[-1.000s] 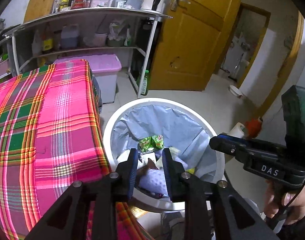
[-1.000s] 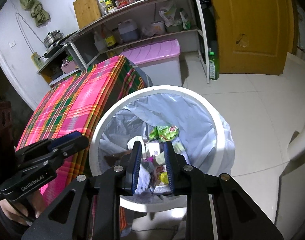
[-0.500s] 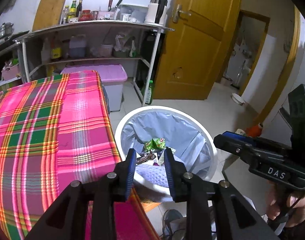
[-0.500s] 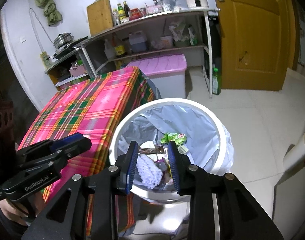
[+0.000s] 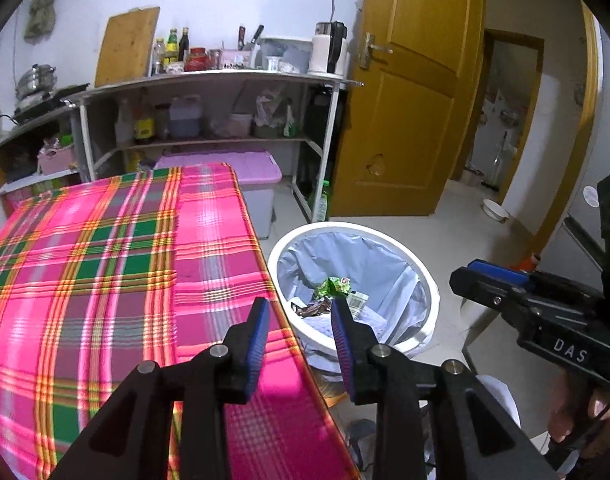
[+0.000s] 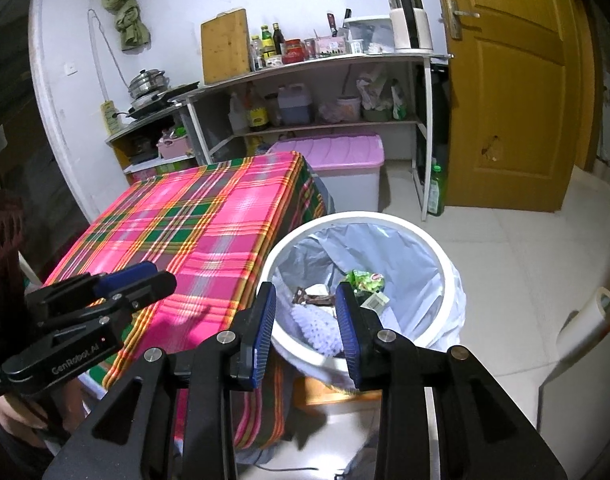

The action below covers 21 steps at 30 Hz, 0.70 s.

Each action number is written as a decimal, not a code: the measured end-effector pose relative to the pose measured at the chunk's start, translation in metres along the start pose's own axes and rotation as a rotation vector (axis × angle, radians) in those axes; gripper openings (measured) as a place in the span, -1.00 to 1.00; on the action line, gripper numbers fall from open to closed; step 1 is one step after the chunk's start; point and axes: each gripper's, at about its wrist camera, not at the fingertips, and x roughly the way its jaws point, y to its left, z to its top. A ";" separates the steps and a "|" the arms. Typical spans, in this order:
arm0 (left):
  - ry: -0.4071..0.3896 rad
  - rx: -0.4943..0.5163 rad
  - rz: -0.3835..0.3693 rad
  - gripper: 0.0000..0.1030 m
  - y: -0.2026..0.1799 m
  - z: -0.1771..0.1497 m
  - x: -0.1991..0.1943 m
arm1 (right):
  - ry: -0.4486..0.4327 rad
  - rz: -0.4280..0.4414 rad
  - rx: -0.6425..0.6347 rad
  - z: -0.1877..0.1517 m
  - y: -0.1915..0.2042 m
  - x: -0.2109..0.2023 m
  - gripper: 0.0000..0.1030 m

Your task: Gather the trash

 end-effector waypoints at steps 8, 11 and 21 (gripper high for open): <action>-0.041 0.010 0.044 -0.39 -0.003 -0.019 -0.035 | -0.026 -0.014 -0.029 -0.017 0.018 -0.026 -0.37; -0.052 0.010 0.048 -0.39 -0.004 -0.027 -0.047 | -0.030 -0.018 -0.044 -0.025 0.024 -0.035 -0.37; -0.088 0.010 0.051 -0.39 -0.008 -0.050 -0.085 | -0.047 -0.033 -0.074 -0.051 0.038 -0.060 -0.37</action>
